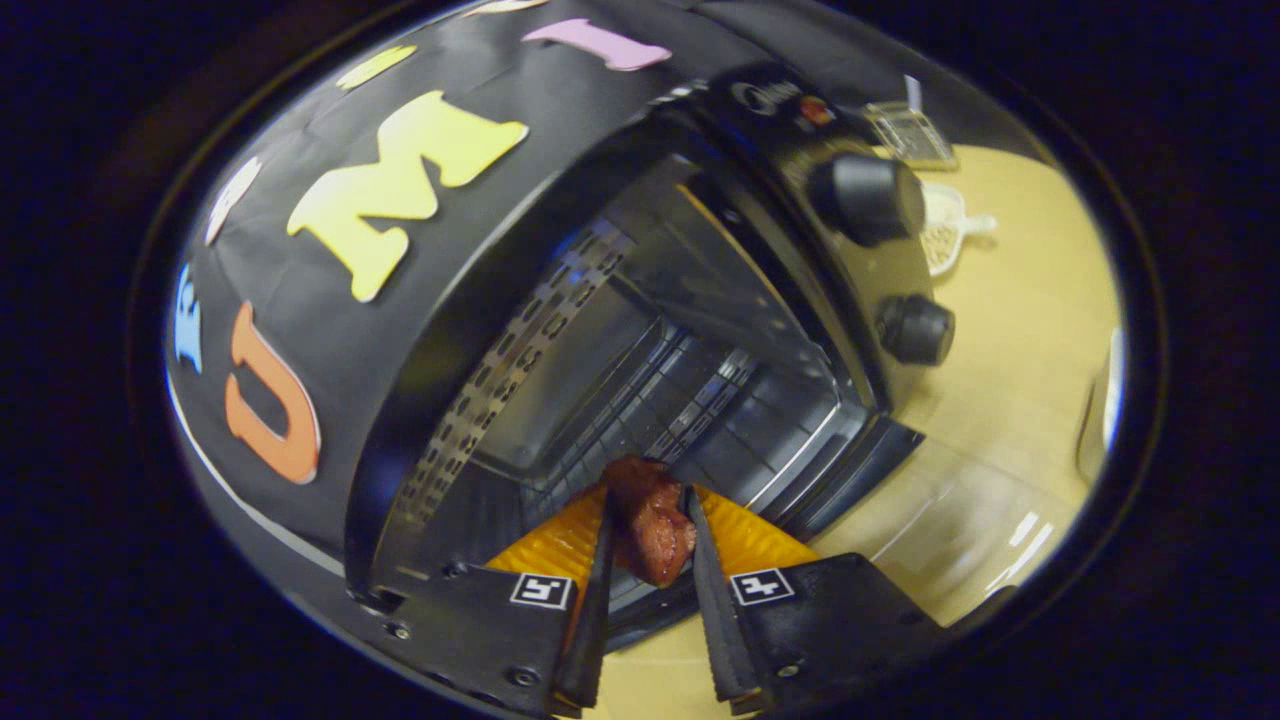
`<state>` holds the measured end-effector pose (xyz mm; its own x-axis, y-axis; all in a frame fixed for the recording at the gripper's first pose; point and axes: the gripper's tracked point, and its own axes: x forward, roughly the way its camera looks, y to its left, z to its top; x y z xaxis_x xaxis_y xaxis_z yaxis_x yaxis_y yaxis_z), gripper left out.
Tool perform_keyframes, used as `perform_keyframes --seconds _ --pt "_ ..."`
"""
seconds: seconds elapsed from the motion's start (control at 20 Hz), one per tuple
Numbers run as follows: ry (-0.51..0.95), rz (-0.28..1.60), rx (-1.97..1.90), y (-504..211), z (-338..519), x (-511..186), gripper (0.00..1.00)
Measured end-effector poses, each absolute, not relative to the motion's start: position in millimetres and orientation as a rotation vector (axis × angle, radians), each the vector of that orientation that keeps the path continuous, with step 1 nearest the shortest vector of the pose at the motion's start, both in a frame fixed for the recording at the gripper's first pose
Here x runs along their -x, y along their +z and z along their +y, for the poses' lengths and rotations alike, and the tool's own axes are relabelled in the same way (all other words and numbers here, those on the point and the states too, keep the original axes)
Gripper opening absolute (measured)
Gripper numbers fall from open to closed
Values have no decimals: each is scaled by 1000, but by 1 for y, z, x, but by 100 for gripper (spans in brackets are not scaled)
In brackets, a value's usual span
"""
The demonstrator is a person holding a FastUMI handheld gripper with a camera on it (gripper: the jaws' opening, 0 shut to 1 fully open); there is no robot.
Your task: Open the toaster oven, put the food inside, and close the toaster oven door.
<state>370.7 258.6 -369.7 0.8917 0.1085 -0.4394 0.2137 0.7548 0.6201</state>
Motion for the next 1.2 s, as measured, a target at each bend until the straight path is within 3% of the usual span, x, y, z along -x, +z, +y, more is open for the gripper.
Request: perform_keyframes --seconds 0.15,0.3,1.2 --pt "-52 458 -502 -363 254 -368 67" --pt "-20 451 -342 -358 249 -362 83" --pt "178 633 -64 -333 239 -177 84"
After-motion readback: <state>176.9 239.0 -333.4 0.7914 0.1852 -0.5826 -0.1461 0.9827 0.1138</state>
